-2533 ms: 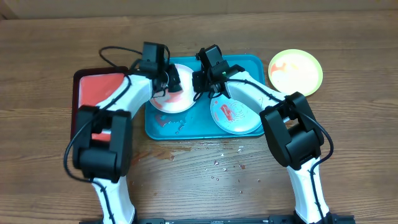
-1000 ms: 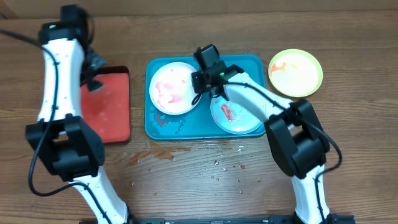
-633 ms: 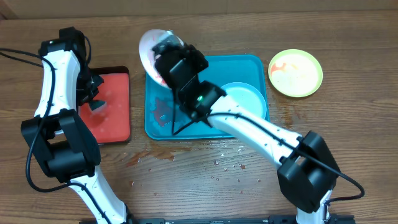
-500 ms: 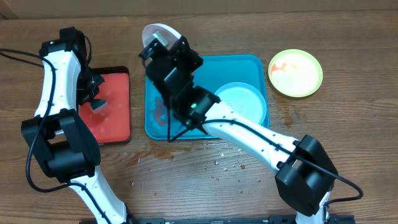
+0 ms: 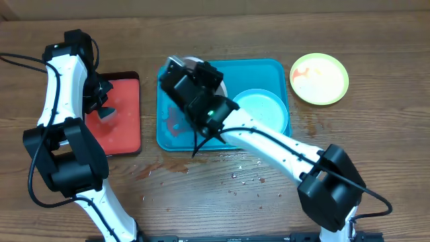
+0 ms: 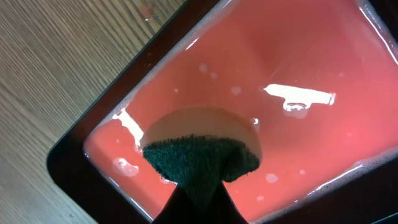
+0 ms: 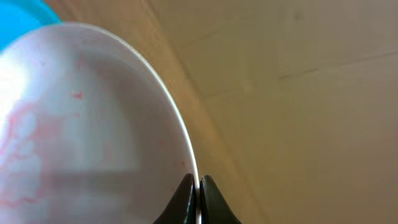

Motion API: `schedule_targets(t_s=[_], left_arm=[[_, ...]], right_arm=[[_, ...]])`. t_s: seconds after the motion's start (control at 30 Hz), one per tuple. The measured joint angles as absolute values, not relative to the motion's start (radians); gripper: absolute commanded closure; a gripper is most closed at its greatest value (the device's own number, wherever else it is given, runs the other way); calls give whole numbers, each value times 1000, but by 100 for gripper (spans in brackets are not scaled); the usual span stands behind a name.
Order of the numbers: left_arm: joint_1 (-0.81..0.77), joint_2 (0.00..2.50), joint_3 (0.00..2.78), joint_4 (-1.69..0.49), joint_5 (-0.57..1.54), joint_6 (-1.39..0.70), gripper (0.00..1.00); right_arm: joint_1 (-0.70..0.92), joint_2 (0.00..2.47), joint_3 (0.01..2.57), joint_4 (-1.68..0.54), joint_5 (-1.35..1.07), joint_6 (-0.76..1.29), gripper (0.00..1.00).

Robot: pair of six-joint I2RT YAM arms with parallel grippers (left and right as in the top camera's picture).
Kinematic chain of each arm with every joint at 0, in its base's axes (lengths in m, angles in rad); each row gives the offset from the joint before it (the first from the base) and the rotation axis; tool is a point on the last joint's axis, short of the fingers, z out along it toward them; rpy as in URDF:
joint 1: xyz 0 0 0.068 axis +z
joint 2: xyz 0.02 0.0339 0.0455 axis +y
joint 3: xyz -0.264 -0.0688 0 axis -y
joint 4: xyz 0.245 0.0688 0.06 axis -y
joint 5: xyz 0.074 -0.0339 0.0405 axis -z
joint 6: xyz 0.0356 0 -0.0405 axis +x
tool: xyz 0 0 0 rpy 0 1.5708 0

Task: Clean dirty plates on tray and stack at the side
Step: 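Lift the white plate with the right gripper and stack it on the yellow plate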

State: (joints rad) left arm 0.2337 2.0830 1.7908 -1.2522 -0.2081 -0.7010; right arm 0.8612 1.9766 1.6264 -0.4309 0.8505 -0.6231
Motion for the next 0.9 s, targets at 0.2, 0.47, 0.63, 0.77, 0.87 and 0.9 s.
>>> schedule_targets(t_s=[0.2, 0.47, 0.63, 0.77, 0.87, 0.9], left_arm=[[234, 2083, 1791, -1248, -196, -701, 96], [234, 2083, 1790, -1249, -194, -701, 96], [234, 2083, 1790, -1245, -187, -701, 96], [234, 2083, 1790, -1244, -180, -701, 96], [234, 2083, 1790, -1244, -175, -701, 96], [234, 2083, 1790, -1244, -172, -701, 96]], right_arm=[[823, 1964, 1619, -138, 1102, -653, 96], [653, 1913, 1633, -557, 797, -341, 96], [318, 1930, 1631, -648, 336, -55, 96], [49, 1946, 1631, -696, 39, 82, 96], [-97, 1970, 1631, -758, -79, 130, 96], [-134, 1980, 1631, -777, -104, 139, 96]])
